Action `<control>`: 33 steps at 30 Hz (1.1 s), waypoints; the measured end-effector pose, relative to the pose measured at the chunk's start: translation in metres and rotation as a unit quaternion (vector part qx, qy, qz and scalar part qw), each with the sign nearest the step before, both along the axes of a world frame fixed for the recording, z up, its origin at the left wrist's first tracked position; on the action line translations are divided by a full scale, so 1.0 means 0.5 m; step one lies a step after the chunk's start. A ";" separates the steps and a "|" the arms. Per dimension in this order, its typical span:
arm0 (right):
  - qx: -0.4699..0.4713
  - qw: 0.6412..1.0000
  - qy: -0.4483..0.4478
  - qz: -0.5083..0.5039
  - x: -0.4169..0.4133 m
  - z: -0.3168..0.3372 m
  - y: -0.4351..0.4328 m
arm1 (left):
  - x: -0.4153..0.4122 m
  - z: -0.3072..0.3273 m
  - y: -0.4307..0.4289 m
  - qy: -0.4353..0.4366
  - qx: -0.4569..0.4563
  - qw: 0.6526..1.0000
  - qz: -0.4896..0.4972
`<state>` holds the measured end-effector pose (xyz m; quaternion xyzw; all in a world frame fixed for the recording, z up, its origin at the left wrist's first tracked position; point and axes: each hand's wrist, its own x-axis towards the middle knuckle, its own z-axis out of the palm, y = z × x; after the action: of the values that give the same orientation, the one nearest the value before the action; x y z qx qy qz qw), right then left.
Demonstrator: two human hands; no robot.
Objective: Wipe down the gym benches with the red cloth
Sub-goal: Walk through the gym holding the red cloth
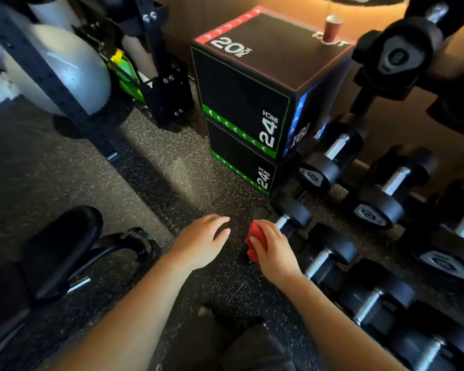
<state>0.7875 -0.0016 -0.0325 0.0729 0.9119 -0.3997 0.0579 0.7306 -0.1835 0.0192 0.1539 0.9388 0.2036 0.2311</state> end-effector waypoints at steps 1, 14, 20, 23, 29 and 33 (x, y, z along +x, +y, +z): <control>-0.003 1.000 -0.005 0.006 -0.029 -0.001 -0.009 | -0.023 -0.001 -0.014 -0.004 0.000 1.000 0.009; 0.012 0.999 0.030 0.025 -0.468 0.032 -0.155 | -0.458 0.051 -0.165 0.038 0.015 0.999 0.003; 0.016 0.999 0.034 0.026 -0.600 0.046 -0.190 | -0.582 0.052 -0.186 0.031 0.010 0.999 -0.010; 0.019 0.999 0.033 0.020 -0.663 0.049 -0.178 | -0.643 0.045 -0.175 0.022 0.008 1.000 -0.017; 0.014 0.999 0.046 -0.001 -0.826 0.047 -0.105 | -0.806 0.029 -0.114 0.031 0.004 0.999 -0.030; -0.020 0.999 0.037 -0.017 -0.980 0.042 -0.034 | -0.954 0.021 -0.041 0.056 0.004 0.998 -0.024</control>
<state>0.2976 -0.0184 -0.0116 0.0721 0.9041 -0.4207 0.0185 0.2537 -0.2040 0.0297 0.1888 0.9455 0.1923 0.1826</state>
